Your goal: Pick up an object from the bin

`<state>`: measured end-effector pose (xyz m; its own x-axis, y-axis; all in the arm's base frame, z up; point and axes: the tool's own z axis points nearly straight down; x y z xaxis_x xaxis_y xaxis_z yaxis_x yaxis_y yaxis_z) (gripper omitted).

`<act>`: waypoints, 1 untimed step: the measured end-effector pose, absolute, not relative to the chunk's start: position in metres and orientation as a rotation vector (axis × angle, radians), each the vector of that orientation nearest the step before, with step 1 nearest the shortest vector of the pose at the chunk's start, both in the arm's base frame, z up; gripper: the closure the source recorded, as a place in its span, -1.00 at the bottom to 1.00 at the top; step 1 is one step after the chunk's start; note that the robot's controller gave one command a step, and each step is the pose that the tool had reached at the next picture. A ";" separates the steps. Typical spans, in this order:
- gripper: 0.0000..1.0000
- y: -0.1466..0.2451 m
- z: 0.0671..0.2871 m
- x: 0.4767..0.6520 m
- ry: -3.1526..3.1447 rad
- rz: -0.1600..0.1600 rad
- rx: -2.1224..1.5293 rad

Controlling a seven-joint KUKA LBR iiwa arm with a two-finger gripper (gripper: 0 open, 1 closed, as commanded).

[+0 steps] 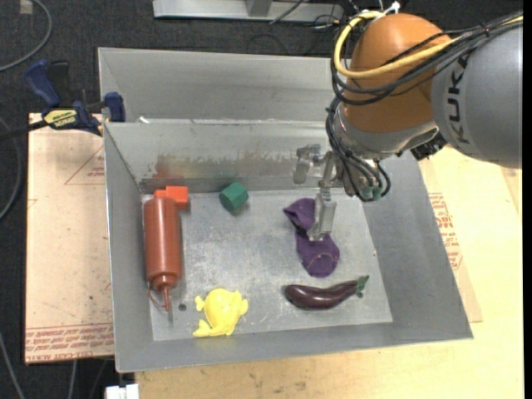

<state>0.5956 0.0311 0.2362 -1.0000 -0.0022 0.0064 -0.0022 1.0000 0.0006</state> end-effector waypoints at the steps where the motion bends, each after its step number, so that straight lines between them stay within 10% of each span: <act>1: -1.00 0.031 0.241 0.597 -3.143 -0.002 0.002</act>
Offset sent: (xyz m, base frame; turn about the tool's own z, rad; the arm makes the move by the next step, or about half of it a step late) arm -0.0833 -0.0672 -0.1662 -0.4363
